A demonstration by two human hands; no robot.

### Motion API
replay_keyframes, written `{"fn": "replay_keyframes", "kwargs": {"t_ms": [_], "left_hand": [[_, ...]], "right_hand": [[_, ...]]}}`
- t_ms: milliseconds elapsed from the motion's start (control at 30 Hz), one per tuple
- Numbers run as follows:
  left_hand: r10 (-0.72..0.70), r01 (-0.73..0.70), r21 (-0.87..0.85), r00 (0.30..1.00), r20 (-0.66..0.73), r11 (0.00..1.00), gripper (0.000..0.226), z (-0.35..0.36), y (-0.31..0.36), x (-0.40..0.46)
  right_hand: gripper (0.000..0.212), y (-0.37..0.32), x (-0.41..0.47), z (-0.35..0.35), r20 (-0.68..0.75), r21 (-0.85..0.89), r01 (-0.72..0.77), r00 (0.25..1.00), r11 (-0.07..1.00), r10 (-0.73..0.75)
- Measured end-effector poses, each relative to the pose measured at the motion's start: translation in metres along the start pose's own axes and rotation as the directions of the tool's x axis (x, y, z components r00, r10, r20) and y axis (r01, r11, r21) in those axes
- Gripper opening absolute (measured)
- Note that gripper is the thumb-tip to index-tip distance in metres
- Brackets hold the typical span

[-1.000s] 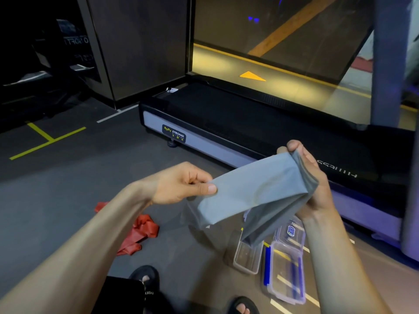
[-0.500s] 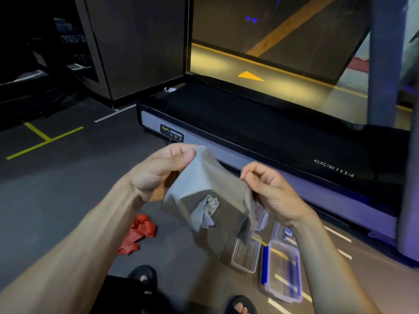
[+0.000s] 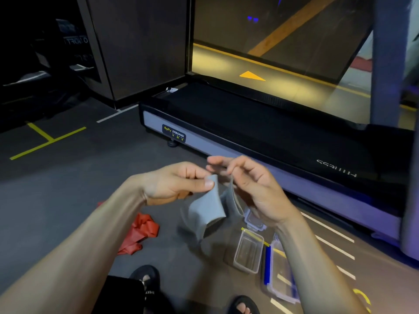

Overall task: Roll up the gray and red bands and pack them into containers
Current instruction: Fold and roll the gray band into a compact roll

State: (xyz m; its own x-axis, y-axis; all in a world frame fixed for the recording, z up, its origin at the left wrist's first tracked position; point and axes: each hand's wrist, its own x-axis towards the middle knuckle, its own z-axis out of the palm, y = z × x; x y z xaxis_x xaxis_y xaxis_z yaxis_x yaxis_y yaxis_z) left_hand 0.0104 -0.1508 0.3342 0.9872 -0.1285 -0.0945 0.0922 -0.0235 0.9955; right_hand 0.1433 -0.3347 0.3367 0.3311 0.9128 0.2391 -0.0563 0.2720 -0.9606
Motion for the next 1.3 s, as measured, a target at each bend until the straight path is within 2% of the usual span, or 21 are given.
{"fn": "replay_keyframes", "kwargs": {"t_ms": [67,100,200,233,433,500,567,667,733,800,900,1033,1100,1167,1300], "left_hand": [[0.013,-0.013,0.015,1.0,-0.007,1.0,0.07,0.001,0.001,0.001],[0.028,-0.029,0.034,1.0,0.002,0.999,0.064,-0.001,-0.002,0.002],[0.021,-0.027,0.127,0.999,0.047,0.992,0.03,-0.001,0.0,0.002],[0.007,-0.015,0.141,0.998,0.056,0.99,0.026,-0.001,0.0,0.003],[-0.029,0.026,0.206,0.999,0.015,0.978,0.03,-0.001,-0.004,0.004],[-0.028,0.021,0.226,0.999,0.025,0.974,0.032,0.0,-0.007,0.005],[-0.072,0.061,0.241,0.997,0.038,0.969,0.036,0.001,-0.01,0.007],[-0.152,0.128,0.284,0.986,0.063,0.95,0.038,0.003,-0.015,0.008],[-0.15,0.13,0.312,0.988,0.042,0.941,0.037,0.001,-0.018,0.008],[-0.087,0.086,0.301,0.996,-0.012,0.95,0.038,-0.001,-0.016,0.008],[-0.028,0.052,0.251,0.995,-0.097,0.967,0.039,-0.004,-0.009,0.006],[0.015,0.016,0.261,0.993,-0.115,0.965,0.036,0.0,-0.006,0.006],[0.018,0.019,0.276,0.991,-0.131,0.961,0.05,0.0,-0.007,0.006],[0.023,0.012,0.285,0.993,-0.118,0.959,0.052,0.0,-0.007,0.006],[0.034,-0.007,0.299,0.996,-0.088,0.954,0.048,0.0,-0.005,0.004]], "right_hand": [[0.013,0.003,0.001,0.005,0.032,-0.088,-0.037,0.999,0.995,0.04],[0.012,0.003,0.001,0.006,0.037,-0.114,-0.058,0.997,0.992,0.062],[0.011,0.002,-0.001,0.006,0.019,-0.212,-0.068,0.997,0.975,0.074],[0.012,0.001,-0.002,0.005,0.012,-0.245,-0.067,0.997,0.967,0.072],[0.008,-0.004,-0.005,-0.004,0.066,-0.518,-0.064,0.991,0.853,0.115],[0.007,-0.006,-0.006,-0.008,0.082,-0.551,-0.07,0.987,0.831,0.138],[0.008,-0.006,-0.006,-0.01,0.072,-0.489,-0.069,0.99,0.87,0.119],[0.011,-0.01,-0.004,-0.014,-0.04,-0.099,-0.074,0.997,0.992,0.07],[0.02,-0.017,-0.003,-0.021,-0.104,0.135,-0.017,0.994,0.991,0.032],[0.013,-0.022,-0.003,-0.03,-0.167,0.252,0.05,0.986,0.966,-0.007],[0.026,-0.023,-0.006,-0.041,-0.245,0.32,0.053,0.969,0.946,0.029],[0.042,-0.021,-0.01,-0.049,-0.316,0.358,0.054,0.946,0.932,0.067],[0.035,-0.021,-0.012,-0.051,-0.313,0.339,0.069,0.949,0.938,0.043],[0.012,-0.022,-0.013,-0.054,-0.294,0.305,0.073,0.955,0.95,0.021],[0.035,-0.022,-0.014,-0.058,-0.281,0.288,0.055,0.959,0.956,0.03]]}}
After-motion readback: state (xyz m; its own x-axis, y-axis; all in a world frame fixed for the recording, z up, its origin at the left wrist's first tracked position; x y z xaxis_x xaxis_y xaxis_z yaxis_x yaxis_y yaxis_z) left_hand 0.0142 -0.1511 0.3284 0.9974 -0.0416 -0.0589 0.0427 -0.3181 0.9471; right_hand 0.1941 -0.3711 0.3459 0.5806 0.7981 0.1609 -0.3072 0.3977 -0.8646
